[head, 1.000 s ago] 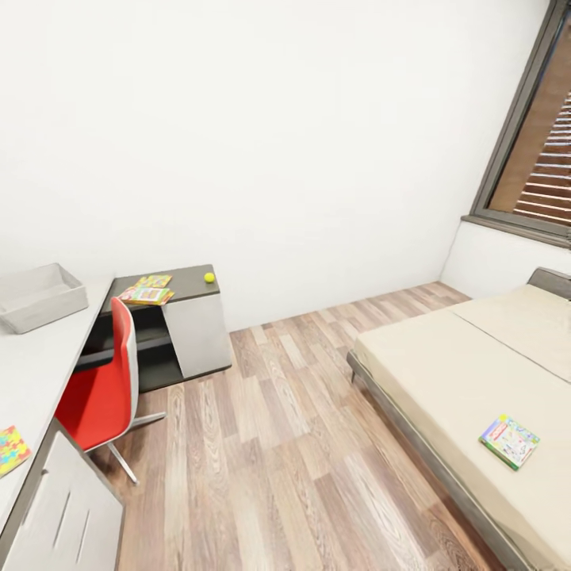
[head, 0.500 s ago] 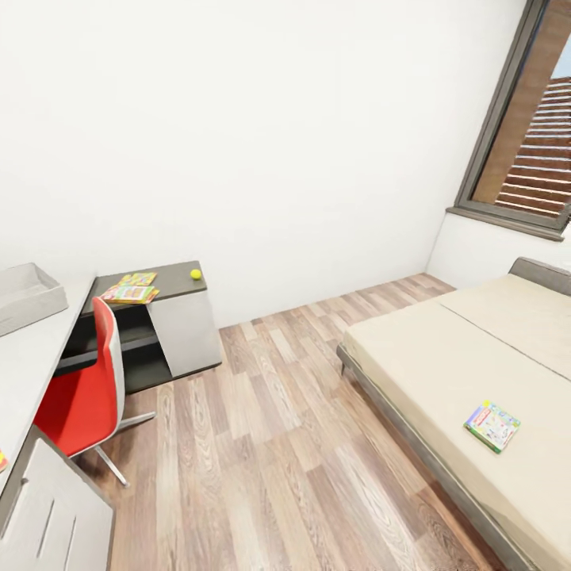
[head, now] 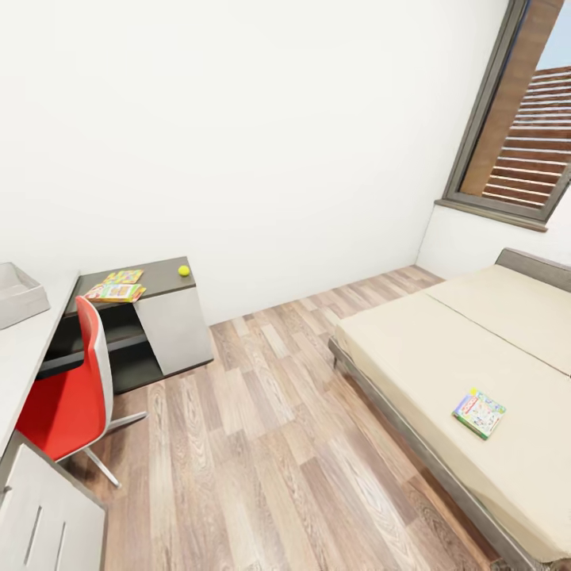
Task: Put all the toys in the child's room - the three board games (two on the bed and one on the table), the two jigsaw puzzles on the table, and the tennis ball on the table - inside the toy box on the table in the child's room.
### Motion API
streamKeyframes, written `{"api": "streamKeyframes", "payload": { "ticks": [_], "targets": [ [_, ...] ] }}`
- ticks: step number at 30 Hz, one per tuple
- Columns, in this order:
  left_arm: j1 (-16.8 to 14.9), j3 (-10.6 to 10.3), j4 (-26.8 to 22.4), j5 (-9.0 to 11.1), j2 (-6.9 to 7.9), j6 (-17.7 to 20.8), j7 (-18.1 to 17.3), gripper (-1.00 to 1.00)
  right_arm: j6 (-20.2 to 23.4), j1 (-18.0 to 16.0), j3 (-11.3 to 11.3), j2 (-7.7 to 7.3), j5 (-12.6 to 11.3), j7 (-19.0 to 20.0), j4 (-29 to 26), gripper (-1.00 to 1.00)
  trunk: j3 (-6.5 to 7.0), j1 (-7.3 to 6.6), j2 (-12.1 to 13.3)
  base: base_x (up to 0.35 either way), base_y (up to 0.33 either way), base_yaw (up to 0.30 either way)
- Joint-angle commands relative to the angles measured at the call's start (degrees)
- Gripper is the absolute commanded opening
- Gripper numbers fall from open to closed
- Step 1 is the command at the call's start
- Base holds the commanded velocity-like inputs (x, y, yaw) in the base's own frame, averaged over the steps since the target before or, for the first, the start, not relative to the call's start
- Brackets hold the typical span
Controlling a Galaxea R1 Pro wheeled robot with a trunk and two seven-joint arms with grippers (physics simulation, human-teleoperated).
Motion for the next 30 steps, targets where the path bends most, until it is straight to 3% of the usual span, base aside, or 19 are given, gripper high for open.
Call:
{"api": "streamKeyframes", "payload": {
  "ticks": [1,9,19,30],
  "targets": [
    [0.00,-0.05,-0.14,-0.46,0.14,0.34,0.11,1.00,0.27,-0.02,0.08,-0.01,-0.59,0.04,-0.09,1.00,-0.20,0.03,-0.11,0.000,0.000,-0.090],
    [0.00,-0.02,-0.19,-0.38,1.17,0.32,0.09,1.00,-0.75,0.05,0.12,-0.01,-0.59,0.04,-0.09,1.00,-0.93,0.03,-0.11,0.000,0.000,-0.083],
    [0.00,-0.07,-0.23,-0.37,1.21,-0.18,0.14,1.00,-0.87,0.06,0.15,0.01,-0.59,0.04,-0.09,1.00,-1.84,0.03,-0.11,0.000,0.000,-0.078],
    [0.00,-0.32,-0.08,-0.66,1.51,-4.59,0.14,1.00,-0.87,0.06,0.16,0.08,-0.50,0.04,-0.09,1.00,-2.85,0.03,-0.11,0.000,0.000,-0.074]
  ]
}}
